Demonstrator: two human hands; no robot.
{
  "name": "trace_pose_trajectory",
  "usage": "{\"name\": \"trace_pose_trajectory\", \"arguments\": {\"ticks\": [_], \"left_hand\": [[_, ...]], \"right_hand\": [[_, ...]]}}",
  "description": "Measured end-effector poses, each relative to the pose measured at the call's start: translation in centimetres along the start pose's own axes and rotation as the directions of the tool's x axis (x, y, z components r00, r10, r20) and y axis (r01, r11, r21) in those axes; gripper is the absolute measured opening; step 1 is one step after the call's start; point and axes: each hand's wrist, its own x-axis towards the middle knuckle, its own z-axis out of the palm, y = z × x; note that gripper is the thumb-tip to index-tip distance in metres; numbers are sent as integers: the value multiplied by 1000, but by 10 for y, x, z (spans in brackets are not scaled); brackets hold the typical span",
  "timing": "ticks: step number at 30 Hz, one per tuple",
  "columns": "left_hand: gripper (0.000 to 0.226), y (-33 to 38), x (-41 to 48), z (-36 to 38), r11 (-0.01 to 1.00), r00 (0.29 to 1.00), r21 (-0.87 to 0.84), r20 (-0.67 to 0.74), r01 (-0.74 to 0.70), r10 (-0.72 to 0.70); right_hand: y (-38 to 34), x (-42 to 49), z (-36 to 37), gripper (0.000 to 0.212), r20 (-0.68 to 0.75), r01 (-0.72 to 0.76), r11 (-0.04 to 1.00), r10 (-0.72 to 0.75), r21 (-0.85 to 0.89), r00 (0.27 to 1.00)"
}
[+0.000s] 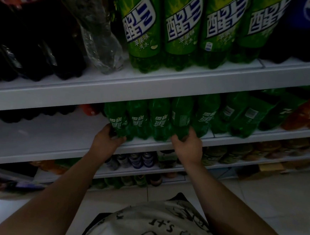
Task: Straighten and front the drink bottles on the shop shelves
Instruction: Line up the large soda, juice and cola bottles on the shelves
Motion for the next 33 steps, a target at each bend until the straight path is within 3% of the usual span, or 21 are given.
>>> {"name": "trace_pose_trajectory", "arguments": {"ticks": [2,5,8,10,15,20,22,29,33], "left_hand": [[59,-1,-1,0,1000,1000,-14,3,0,0],[57,-2,-1,1,1000,1000,-17,-4,-9,9],[56,-1,-2,1,1000,1000,-29,0,1,-1],[56,-1,-2,1,999,1000,-54,3,-2,2],[58,-1,-2,1,999,1000,-42,0,-7,7],[57,-1,-3,2,999,1000,-45,-13,-6,6],[56,0,-4,2,999,1000,-54,-17,-5,4],[58,4,-3,1,1000,1000,-8,-15,7,-7],[56,3,-2,2,1000,1000,20,-18,9,-9]], "right_hand": [[2,4,-2,48,17,-11,1000,12,-7,1000],[-2,4,-2,69,-36,-71,997,71,-7,997],[-6,-1,0,74,-96,-105,994,102,-28,990],[-4,-3,0,68,-102,-59,998,55,-36,993],[5,4,-6,37,51,13,1000,-13,-9,999],[1,3,-3,69,-81,-56,997,51,-62,995],[-1,0,-1,71,-110,-73,993,62,-93,992],[5,2,-7,49,68,42,999,-43,15,997],[2,7,-8,72,48,-83,996,83,-14,995]]}}
